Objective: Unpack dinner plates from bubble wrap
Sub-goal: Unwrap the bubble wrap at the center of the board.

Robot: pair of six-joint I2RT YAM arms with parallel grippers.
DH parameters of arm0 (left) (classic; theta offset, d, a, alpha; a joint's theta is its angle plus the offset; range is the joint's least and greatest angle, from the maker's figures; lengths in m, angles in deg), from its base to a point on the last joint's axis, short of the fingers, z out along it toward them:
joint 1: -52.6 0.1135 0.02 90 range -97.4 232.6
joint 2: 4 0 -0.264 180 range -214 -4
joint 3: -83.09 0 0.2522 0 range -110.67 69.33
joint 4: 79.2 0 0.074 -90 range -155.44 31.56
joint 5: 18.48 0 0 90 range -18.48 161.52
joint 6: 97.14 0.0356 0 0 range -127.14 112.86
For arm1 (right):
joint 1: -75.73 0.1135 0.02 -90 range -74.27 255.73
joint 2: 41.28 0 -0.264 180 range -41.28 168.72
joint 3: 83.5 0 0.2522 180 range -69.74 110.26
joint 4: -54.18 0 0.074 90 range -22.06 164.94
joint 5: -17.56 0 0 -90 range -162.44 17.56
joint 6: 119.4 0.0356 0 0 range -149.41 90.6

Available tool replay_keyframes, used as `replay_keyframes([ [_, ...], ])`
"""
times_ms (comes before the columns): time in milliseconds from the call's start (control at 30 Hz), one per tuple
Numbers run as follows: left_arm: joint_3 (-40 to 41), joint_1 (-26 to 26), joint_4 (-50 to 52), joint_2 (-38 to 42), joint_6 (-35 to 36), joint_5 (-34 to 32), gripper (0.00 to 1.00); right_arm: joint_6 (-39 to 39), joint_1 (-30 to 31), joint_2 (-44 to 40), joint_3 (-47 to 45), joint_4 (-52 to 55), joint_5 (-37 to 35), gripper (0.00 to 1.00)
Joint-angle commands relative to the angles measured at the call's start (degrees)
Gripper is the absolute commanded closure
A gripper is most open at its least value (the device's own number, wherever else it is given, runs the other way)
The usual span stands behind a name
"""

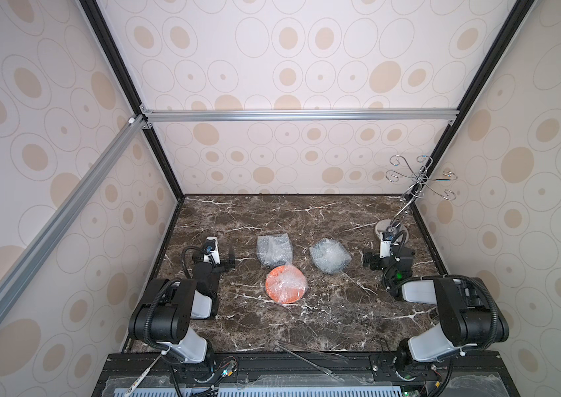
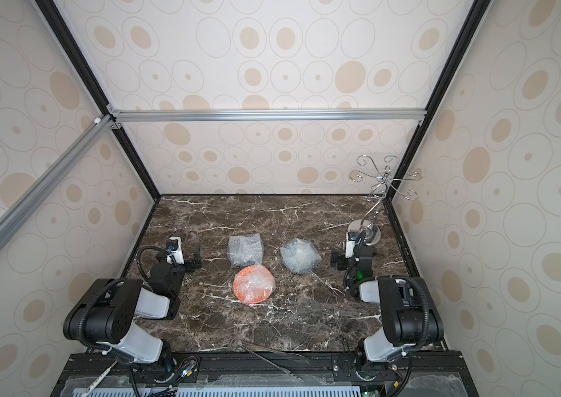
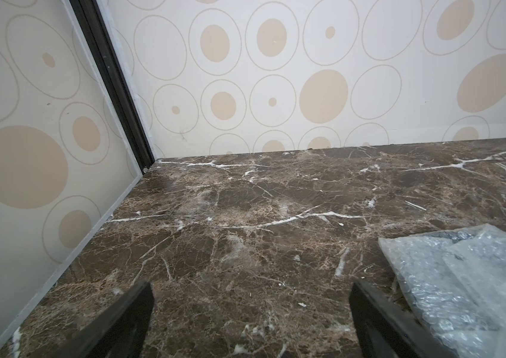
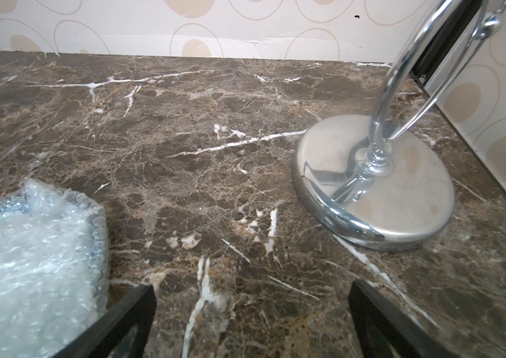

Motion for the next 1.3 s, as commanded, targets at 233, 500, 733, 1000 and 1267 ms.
replay_keyframes([
  [233,-0.7,0.5,-0.2,-0.2,0.1,-0.8,0.00,-0.1,0.3,0.0,0.8,-0.6,0.0,0.00],
  [500,1.8,0.5,-4.9,0.0,-0.5,-2.2,0.00,-0.4,0.3,-0.2,0.5,-0.9,0.3,0.00],
  [733,-0.5,0.5,10.9,13.9,-0.1,0.0,0.00,4.4,0.1,-0.8,15.1,26.5,-8.3,0.00],
  [1000,-7.1,0.5,34.8,31.7,-16.7,1.4,0.00,7.9,0.1,-11.6,8.2,25.9,-3.1,0.00],
  [1267,-11.9,0.5,52.8,40.2,-27.6,4.1,0.00,11.0,0.1,-32.9,9.1,43.6,7.0,0.00],
])
